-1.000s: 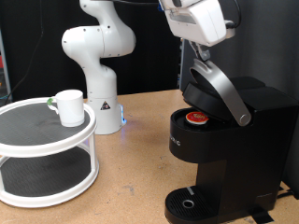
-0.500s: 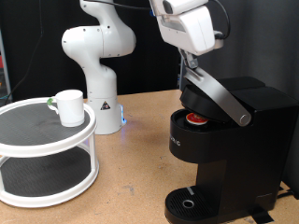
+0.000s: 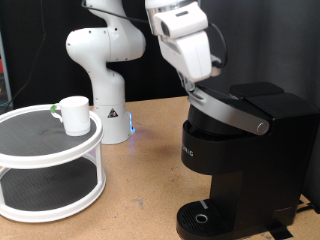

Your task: Make a cup of coffee with the keurig machine

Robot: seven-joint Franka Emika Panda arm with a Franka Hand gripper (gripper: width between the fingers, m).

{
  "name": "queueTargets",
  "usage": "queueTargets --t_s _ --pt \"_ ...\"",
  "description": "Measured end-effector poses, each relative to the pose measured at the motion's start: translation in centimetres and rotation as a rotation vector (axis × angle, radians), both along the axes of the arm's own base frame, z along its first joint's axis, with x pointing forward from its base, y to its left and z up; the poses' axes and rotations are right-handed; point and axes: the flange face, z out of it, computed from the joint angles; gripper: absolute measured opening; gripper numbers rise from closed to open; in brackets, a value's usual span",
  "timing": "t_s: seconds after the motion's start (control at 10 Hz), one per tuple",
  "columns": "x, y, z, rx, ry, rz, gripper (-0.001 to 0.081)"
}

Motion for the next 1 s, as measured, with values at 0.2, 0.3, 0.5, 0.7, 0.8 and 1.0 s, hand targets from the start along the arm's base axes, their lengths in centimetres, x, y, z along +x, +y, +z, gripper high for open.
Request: queueTargets --t_s 0.2,0.3,0.5,0.7,0.8,1.0 --pt "0.1 -0.5 -1.3 -0.017 0.006 -0.024 0.0002" --pt "0.2 -0.6 -1.7 -0.021 0.005 -0.038 0.0002" --pt "0.3 -0.7 -2.1 -0.021 0.006 -0.062 0.0002" --pt "0.3 -0.8 -2.9 -0.032 0.009 -0.068 0.0002" --pt "0.4 -0.8 -3.4 -0.043 0.015 -0.064 0.0002" --pt "0.3 -0.9 -5.4 -0.070 0.026 -0.054 0.0002"
